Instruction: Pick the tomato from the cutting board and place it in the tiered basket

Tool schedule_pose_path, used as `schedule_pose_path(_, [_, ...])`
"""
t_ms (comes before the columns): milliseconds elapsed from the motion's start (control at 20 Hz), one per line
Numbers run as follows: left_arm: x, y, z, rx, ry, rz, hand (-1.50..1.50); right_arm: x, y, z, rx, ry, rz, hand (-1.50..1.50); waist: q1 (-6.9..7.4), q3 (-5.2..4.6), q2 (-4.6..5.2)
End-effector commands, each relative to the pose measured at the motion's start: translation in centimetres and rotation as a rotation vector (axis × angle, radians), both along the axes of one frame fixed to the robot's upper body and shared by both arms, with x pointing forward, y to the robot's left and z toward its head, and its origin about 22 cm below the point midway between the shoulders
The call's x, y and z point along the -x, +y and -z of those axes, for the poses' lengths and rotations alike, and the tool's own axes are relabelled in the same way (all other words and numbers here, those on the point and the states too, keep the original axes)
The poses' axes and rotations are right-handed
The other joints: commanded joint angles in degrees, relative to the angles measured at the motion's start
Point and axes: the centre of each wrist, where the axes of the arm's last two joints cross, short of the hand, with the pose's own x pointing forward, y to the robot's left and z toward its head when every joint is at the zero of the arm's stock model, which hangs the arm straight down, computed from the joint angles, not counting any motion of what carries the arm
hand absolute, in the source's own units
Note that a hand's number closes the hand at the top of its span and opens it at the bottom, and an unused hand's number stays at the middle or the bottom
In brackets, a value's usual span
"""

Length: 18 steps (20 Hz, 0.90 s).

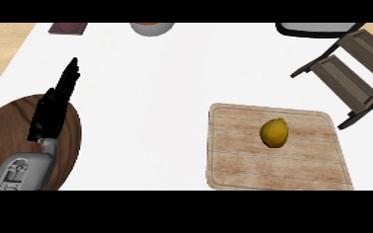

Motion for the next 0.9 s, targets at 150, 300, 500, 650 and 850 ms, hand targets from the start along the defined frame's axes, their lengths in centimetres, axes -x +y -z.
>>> schedule_pose_path(150, [0.2, -0.4, 0.1, -0.006, -0.001, -0.003, 0.0, -4.3, -3.8, 1.5, 0.04, 0.065, -0.065, 1.5, -0.19, -0.03, -0.25])
schedule_pose_path(300, [0.0, -0.6, 0.3, 0.0, 0.006, -0.013, 0.0, -5.8, -5.3, 4.1, 0.007, 0.138, -0.109, 1.5, -0.78, 0.0, -0.34])
schedule_pose_path(500, [0.2, -0.4, 1.6, -0.009, -0.004, -0.01, 0.0, -7.5, -5.6, 3.8, -0.023, 0.189, -0.123, 1.5, -0.64, -0.04, -0.29])
schedule_pose_path(650, [1.0, -0.3, 0.8, -0.007, 0.011, -0.017, 0.0, -8.0, -6.5, 5.2, -0.101, 0.382, -0.082, 1.5, -0.74, -0.04, -0.61])
schedule_pose_path(850, [0.2, 0.6, 0.2, -0.007, 0.013, -0.004, 0.0, -9.7, -7.0, 6.9, -0.143, 0.43, -0.042, -1.5, -0.75, -0.01, -0.4])
